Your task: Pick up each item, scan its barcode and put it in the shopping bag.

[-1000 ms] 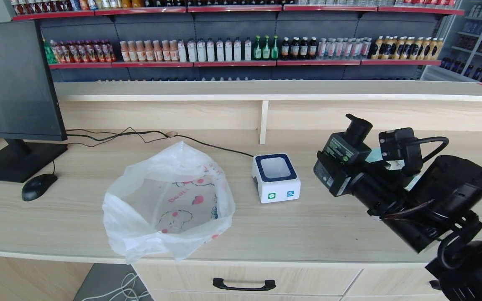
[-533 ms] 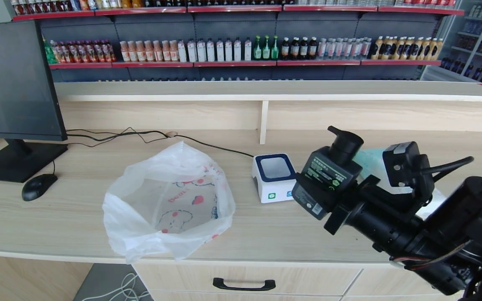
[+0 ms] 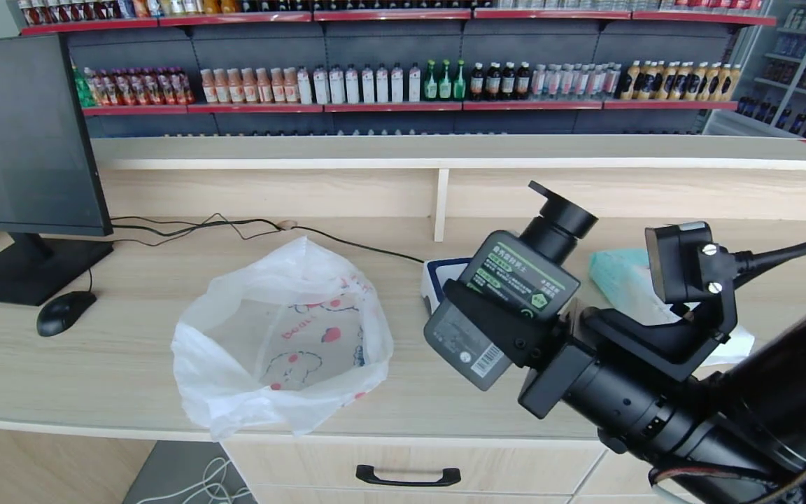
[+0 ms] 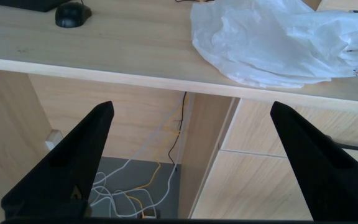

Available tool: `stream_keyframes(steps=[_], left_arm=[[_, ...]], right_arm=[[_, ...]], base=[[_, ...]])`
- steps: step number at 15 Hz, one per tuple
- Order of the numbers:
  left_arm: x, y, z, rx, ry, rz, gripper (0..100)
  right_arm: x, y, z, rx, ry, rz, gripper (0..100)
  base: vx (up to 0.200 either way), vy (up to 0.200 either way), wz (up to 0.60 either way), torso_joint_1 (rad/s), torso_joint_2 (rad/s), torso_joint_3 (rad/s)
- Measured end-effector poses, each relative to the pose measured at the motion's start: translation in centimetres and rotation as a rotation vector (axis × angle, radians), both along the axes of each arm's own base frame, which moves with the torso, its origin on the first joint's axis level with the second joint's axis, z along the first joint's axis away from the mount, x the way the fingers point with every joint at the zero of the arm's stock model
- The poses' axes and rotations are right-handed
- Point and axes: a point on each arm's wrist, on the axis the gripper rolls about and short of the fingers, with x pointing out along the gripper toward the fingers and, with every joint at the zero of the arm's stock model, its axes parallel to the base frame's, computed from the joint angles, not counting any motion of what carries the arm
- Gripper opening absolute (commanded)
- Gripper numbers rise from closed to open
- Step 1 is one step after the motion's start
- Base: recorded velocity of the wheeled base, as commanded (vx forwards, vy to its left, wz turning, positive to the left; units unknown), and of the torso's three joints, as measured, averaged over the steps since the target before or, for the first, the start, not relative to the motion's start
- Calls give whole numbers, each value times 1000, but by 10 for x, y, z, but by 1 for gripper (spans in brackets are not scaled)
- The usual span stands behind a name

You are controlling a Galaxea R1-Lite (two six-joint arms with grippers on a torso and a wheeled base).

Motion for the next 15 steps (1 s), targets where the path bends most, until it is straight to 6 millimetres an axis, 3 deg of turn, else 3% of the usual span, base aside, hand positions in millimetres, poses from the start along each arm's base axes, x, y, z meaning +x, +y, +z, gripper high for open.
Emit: stream_keyframes(steps=[4,10,15], left_arm=[[0,0,0,0,0,1,100],[0,0,0,0,0,0,100],[0,0,0,0,0,1,100]], right_arm=[[-6,7,8,108,61,75,0],[-37,23,21,193,111,241,0],[-47,24,27,226,124,288,0]], base=[[0,0,0,0,0,0],[0,0,0,0,0,0],[0,0,0,0,0,0]])
